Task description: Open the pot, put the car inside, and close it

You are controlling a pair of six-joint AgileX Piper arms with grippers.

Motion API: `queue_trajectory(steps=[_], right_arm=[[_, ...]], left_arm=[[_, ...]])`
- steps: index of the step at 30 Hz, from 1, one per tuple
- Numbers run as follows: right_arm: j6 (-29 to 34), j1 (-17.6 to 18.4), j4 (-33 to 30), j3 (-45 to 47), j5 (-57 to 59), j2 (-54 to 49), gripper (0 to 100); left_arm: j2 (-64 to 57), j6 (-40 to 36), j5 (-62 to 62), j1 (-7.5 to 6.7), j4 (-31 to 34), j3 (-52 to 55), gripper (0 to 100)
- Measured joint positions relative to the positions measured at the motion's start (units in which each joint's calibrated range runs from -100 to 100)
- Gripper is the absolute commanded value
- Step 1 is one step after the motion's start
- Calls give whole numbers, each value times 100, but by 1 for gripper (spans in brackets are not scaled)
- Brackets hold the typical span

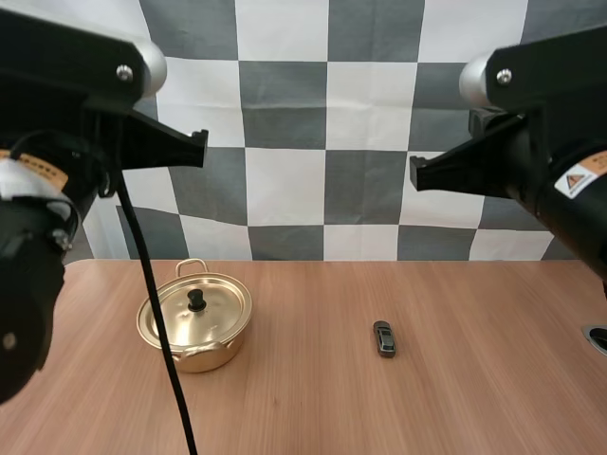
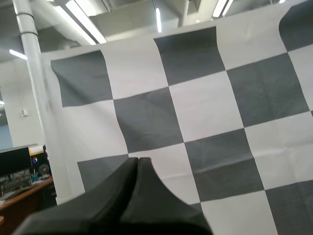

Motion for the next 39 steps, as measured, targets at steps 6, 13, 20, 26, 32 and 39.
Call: queue_trajectory(steps=[6,13,20,26,32,39], right_arm=[[0,0,95,-1218,1531,1153,0],[0,0,95,-2439,3121,2305,0],[-9,0,95,-3453,5270,2976,0],[-9,0,95,-3199,6278,2974,0],[-9,0,95,-3199,6295,2961,0],[-9,0,95,-3199,6295,2961,0]], left_arm=[[1192,0,1595,0,0,-1219,0],[2266,0,3076,0,0,-2353,0],[3746,0,5273,7,310,-3931,0],[3849,214,6841,7,182,-3950,0],[3848,214,8369,7,182,-3685,0],[3848,189,8951,7,287,-3685,0]])
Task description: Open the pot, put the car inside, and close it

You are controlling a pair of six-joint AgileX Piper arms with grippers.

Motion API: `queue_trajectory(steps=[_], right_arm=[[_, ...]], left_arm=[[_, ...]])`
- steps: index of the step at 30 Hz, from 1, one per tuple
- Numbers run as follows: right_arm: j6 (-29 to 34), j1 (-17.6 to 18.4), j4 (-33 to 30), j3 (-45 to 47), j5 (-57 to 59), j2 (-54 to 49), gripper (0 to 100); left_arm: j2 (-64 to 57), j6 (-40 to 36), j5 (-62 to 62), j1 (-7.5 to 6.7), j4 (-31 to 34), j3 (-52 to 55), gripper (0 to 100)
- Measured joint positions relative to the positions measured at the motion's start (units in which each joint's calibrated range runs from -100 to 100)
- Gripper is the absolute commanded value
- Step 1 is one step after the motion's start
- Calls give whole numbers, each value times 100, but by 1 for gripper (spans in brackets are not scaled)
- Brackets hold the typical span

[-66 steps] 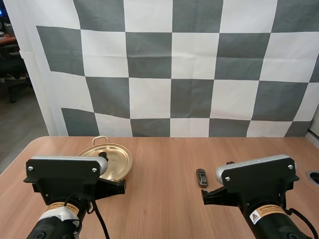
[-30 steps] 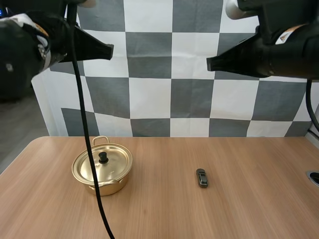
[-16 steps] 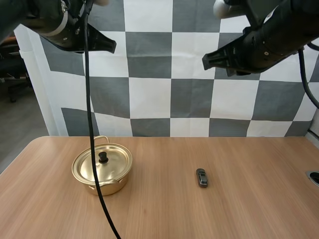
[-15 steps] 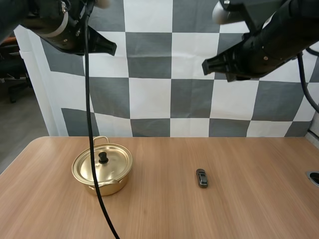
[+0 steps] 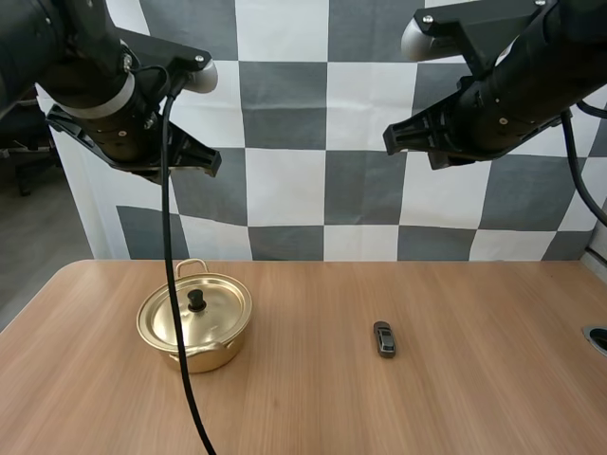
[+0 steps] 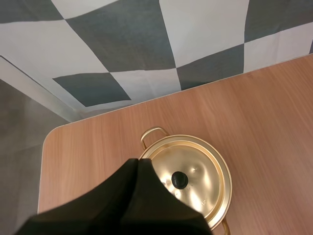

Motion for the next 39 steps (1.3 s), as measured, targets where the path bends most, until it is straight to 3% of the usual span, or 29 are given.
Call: queue_trajectory(steps=[7,10,12,13,15,17,26,39], right_arm=[[0,0,56,0,0,0,0],[0,0,217,0,0,0,0],[-10,0,340,0,0,0,0],[-10,0,397,0,0,0,0],[-22,0,485,0,0,0,0],[-22,0,503,0,0,0,0],[-22,0,467,0,0,0,0],[-22,0,-83,0,0,0,0]], left_arm=[[0,307,0,0,99,0,0],[0,367,0,0,197,0,8],[0,377,0,0,309,0,24],[0,377,0,0,390,0,37],[0,377,0,0,584,0,65],[0,377,0,0,794,0,100],[0,377,0,0,851,0,100],[267,377,0,0,-920,1087,100]])
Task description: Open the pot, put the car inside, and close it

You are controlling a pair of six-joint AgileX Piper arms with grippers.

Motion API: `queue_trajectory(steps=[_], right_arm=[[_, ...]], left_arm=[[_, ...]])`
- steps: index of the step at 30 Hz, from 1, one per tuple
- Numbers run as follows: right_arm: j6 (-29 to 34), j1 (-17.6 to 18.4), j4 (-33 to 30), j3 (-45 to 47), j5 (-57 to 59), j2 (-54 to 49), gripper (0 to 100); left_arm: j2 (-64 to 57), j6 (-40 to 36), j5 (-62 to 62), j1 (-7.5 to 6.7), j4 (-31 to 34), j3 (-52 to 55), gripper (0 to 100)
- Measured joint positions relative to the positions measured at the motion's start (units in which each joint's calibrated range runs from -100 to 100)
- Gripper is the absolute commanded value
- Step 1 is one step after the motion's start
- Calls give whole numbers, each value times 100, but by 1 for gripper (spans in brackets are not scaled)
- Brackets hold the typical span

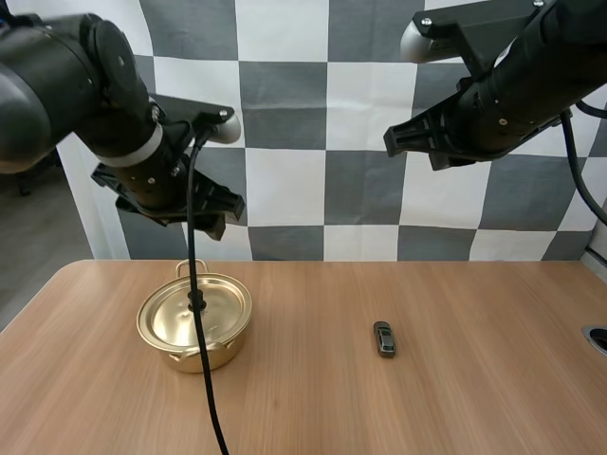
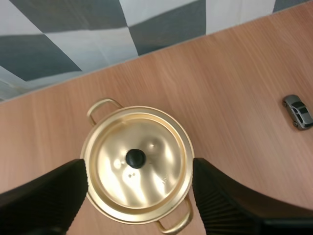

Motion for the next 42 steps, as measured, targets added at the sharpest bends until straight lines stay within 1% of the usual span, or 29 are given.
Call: queue_trajectory(steps=[4,7,9,11,13,16,20,24,42], right_arm=[[0,0,0,0,0,0,0],[0,0,0,0,0,0,0],[0,0,0,0,0,0,0],[0,0,0,0,0,0,0],[0,0,0,0,0,0,0],[0,0,12,0,0,0,0],[0,0,38,0,0,0,0],[0,0,38,0,0,0,0],[0,0,38,0,0,0,0]], left_arm=[[99,0,0,0,63,483,100],[113,0,-37,0,481,697,100],[113,0,-299,0,815,698,100],[113,0,-484,0,1029,698,100],[113,0,-703,0,1108,698,100],[113,0,-931,0,1090,698,100],[113,-43,-1299,0,811,707,100],[237,-43,-1615,0,731,713,100],[1409,-104,-1678,0,731,779,100]])
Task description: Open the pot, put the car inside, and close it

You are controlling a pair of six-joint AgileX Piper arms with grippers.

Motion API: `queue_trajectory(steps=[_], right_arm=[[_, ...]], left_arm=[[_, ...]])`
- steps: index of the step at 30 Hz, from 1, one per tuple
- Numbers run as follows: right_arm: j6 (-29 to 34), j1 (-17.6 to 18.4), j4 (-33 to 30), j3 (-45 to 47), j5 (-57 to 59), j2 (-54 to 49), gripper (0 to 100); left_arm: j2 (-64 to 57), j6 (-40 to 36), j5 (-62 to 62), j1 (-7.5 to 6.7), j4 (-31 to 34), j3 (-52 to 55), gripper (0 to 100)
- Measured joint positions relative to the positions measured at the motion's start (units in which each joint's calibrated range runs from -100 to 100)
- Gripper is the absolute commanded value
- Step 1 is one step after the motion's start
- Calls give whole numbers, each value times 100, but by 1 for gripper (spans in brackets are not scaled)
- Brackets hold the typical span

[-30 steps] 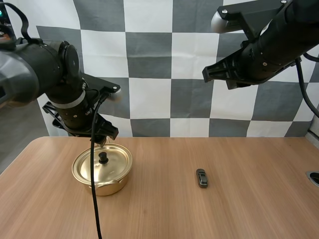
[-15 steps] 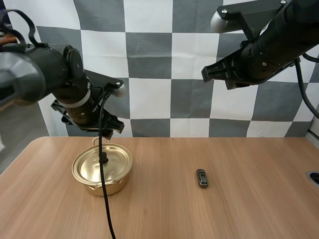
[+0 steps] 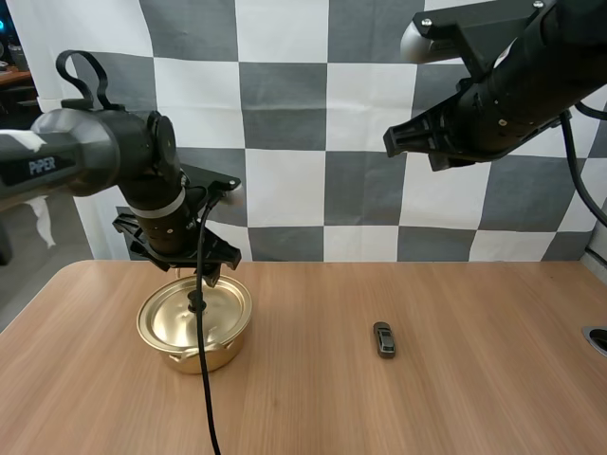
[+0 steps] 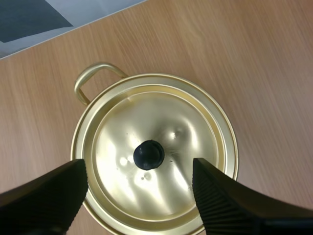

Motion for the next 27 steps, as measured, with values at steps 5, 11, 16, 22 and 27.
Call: queue_trajectory(steps=[5,11,16,22,27], right_arm=[[0,0,0,0,0,0,0],[0,0,0,0,0,0,0],[0,0,0,0,0,0,0],[0,0,0,0,0,0,0],[0,0,0,0,0,0,0]], left_arm=[[369,0,-44,0,0,0,100],[709,-12,-82,0,0,0,100],[831,-12,-197,0,-11,67,100],[1025,-12,-151,0,-11,67,100],[1131,-12,-249,0,-11,67,100]])
